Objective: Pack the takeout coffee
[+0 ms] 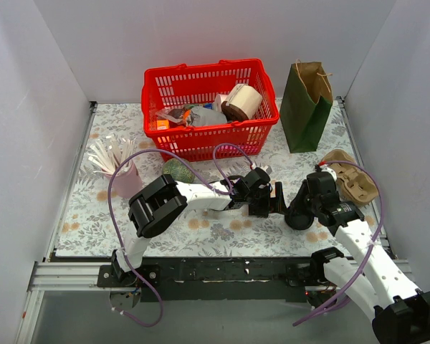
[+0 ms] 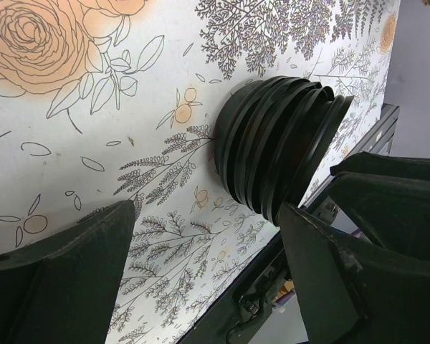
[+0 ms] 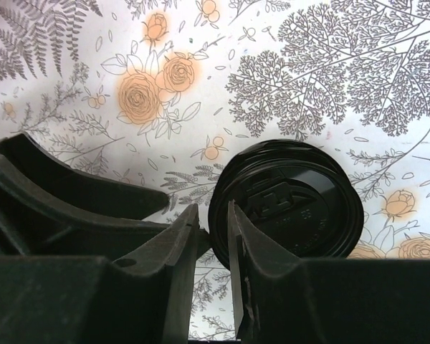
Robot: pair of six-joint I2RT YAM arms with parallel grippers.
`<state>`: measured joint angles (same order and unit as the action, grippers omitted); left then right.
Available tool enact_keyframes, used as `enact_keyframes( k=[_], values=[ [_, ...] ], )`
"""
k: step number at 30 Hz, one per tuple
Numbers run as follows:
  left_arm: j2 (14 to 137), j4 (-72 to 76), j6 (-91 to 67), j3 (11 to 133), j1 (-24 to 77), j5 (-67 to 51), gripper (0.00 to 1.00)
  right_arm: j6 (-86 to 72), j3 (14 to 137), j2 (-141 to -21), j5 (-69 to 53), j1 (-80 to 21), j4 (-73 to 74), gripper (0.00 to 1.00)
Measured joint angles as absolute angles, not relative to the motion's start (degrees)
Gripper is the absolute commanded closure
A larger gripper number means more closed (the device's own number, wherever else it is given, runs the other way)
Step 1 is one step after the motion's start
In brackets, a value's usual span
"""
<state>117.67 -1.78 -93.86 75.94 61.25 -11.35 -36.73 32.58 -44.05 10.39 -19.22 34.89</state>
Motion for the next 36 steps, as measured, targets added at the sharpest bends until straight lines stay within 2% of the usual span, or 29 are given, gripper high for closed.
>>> enact_keyframes(
  k=[20,28,31,36],
  values=[
    [117.9,-3.5,-93.3,77.0,61.5,-11.3,0.17,-37.6,32.6,-48.6,10.8,-19.2,32.9,0.68],
    [118.0,-4.3,-92.9,77.9,61.8,-11.2,0.17,-37.8,32.5,-50.0,11.0,-19.2,32.9,0.85],
    [118.3,-4.4,-92.8,78.2,61.7,-11.1,0.17,-37.8,32.5,-50.0,11.5,-19.2,33.1,0.98],
    [118.8,-4.3,-92.8,78.6,61.8,-11.0,0.17,-38.1,32.5,-49.6,11.9,-19.2,33.4,0.99]
  ],
)
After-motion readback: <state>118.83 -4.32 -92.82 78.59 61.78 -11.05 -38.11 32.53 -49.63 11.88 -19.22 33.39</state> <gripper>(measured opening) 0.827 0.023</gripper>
